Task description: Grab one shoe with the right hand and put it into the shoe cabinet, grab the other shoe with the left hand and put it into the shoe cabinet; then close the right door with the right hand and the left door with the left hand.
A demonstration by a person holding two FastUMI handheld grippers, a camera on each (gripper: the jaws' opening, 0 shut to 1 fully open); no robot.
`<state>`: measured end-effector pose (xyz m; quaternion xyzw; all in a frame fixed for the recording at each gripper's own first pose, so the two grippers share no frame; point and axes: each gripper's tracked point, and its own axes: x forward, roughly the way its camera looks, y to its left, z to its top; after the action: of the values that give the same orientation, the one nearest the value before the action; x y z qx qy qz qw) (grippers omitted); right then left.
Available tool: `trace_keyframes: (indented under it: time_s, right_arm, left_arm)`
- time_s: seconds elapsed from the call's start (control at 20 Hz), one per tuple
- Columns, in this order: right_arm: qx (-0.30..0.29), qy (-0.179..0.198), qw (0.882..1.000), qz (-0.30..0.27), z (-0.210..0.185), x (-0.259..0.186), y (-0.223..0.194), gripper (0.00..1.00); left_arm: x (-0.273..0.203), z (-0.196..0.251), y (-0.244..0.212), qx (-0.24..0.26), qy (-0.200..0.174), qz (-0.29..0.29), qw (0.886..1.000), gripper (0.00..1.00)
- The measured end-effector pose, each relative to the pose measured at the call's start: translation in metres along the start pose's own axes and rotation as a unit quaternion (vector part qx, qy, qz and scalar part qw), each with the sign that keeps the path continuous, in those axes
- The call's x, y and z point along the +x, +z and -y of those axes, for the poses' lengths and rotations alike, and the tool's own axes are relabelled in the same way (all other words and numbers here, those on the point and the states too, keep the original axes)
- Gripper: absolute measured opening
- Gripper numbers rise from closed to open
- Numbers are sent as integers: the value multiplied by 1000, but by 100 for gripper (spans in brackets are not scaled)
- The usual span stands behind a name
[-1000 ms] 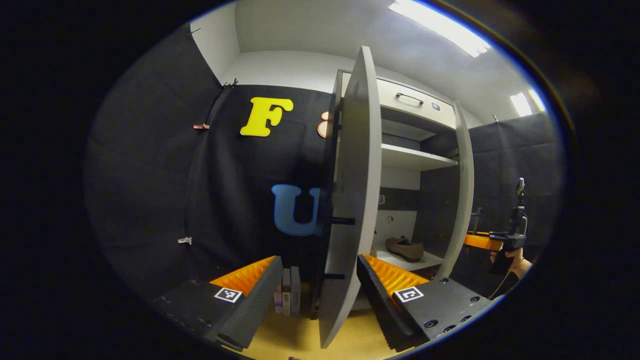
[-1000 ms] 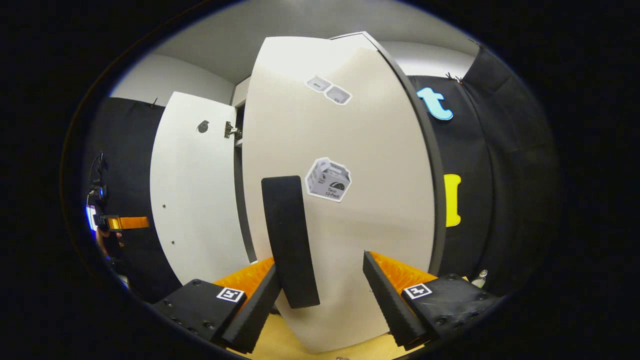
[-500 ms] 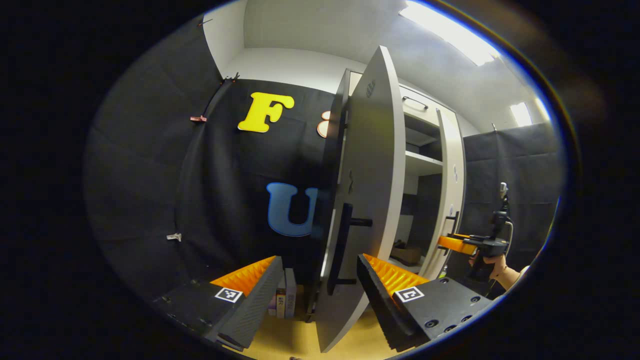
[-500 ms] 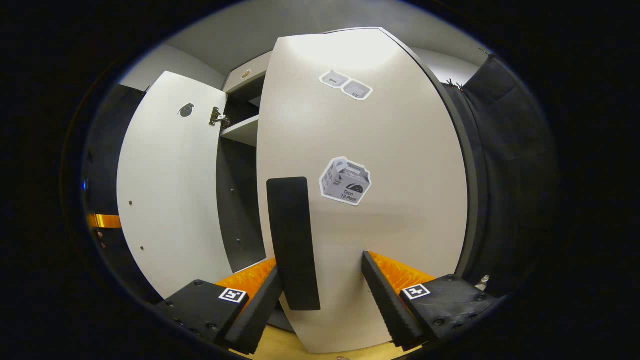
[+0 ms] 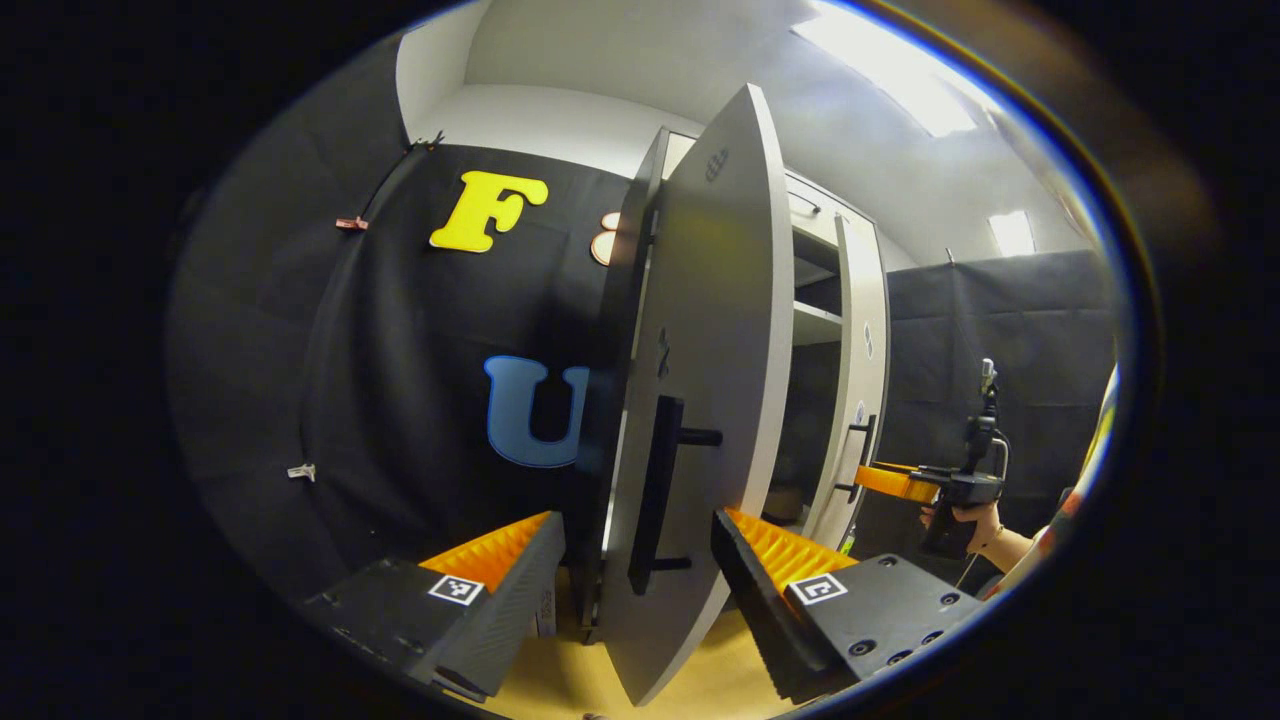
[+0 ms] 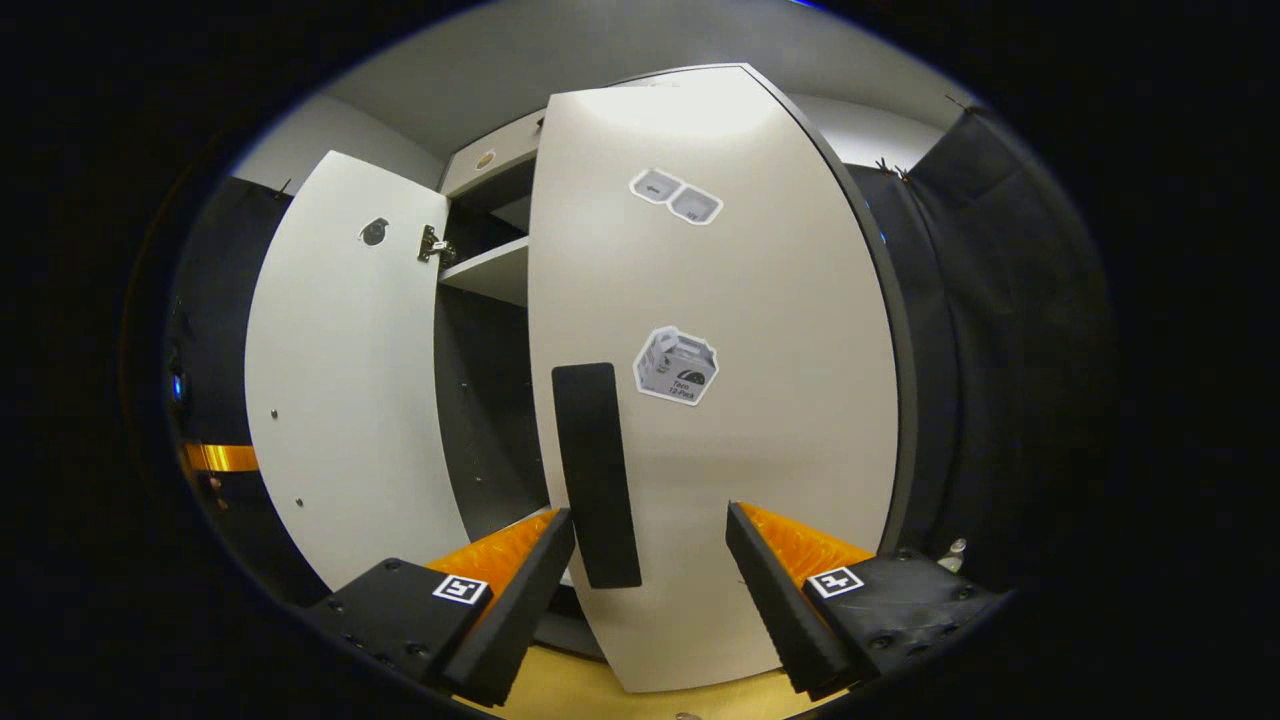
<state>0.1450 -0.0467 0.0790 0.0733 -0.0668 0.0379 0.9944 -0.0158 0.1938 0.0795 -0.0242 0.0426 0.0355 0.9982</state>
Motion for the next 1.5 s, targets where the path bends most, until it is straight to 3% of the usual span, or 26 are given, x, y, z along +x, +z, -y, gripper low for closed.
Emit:
trace_keyframes:
  time_s: [0.45, 1.0, 1.5]
  right_arm:
    - [4, 1, 1000, 4, 17, -30, 10, 99]
    - [0, 38, 999, 0, 19, -27, 6, 99]
    - [-16, 47, 999, -1, 31, -31, 3, 100]
  left_arm:
    - [9, 35, -5, 4, -20, -2, 1000, 95]
    - [27, 60, -6, -1, 0, 10, 1000, 95]
    - [76, 118, -18, 20, -39, 3, 999, 95]
